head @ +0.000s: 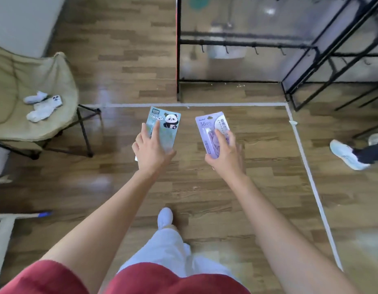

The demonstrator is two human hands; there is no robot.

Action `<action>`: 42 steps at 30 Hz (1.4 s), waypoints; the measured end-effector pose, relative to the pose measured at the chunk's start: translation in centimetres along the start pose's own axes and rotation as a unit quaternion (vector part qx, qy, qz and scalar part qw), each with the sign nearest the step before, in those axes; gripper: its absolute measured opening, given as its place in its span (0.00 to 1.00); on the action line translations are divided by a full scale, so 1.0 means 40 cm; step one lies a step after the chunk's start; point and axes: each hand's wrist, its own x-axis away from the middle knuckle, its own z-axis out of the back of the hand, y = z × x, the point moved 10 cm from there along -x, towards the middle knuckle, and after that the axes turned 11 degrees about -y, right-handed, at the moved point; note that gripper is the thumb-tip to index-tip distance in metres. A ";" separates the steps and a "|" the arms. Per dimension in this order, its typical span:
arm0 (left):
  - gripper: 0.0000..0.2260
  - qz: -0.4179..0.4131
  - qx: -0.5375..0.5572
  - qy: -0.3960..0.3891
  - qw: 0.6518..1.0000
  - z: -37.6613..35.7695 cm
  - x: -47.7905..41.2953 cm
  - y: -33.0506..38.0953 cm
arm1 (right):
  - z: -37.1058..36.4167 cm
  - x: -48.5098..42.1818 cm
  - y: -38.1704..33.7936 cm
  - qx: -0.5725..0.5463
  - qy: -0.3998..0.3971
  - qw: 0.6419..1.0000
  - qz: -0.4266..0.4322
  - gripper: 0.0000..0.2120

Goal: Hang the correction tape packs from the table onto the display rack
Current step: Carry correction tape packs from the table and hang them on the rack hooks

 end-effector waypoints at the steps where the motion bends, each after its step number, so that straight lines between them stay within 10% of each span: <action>1: 0.40 -0.009 0.000 -0.003 1.000 -0.013 -0.025 0.044 | 0.028 -0.020 0.031 -0.001 0.009 1.000 -0.005 0.35; 42: 0.39 -0.140 0.101 0.182 0.968 0.176 -1.011 1.561 | 1.397 -1.139 0.475 -0.028 0.262 0.957 0.121 0.34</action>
